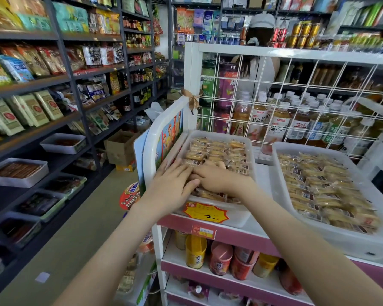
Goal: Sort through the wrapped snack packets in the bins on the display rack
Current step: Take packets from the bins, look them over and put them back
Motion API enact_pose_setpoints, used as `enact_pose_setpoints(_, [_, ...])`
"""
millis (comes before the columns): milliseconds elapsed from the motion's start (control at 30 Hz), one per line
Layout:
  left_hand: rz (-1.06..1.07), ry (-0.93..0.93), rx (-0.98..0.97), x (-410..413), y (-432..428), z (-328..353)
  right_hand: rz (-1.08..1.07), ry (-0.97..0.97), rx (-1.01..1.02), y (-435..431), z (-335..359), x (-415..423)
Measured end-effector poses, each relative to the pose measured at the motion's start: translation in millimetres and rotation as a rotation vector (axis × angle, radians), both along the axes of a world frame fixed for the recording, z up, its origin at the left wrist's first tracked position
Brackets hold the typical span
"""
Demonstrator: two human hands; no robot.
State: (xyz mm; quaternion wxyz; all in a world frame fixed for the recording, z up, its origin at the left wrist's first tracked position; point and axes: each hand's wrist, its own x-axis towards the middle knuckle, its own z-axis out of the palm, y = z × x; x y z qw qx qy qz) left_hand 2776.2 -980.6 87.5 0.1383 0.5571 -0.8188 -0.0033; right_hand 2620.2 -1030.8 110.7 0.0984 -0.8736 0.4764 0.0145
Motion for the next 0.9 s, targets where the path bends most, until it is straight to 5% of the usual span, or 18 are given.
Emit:
enact_pose_setpoints(233, [0.018, 0.027, -0.07, -1, -3, -8, -0.098, -0.379, -0.132, -14, 14, -23])
enact_pose_setpoints(567, [0.03, 0.101, -0.194, -2, 0, -16, -0.1, -0.202, -0.154, -38, 3, 0])
enact_pose_setpoints(900, [0.035, 0.093, -0.25, -3, -1, -18, -0.085, -0.166, 0.03, -56, 2, 3])
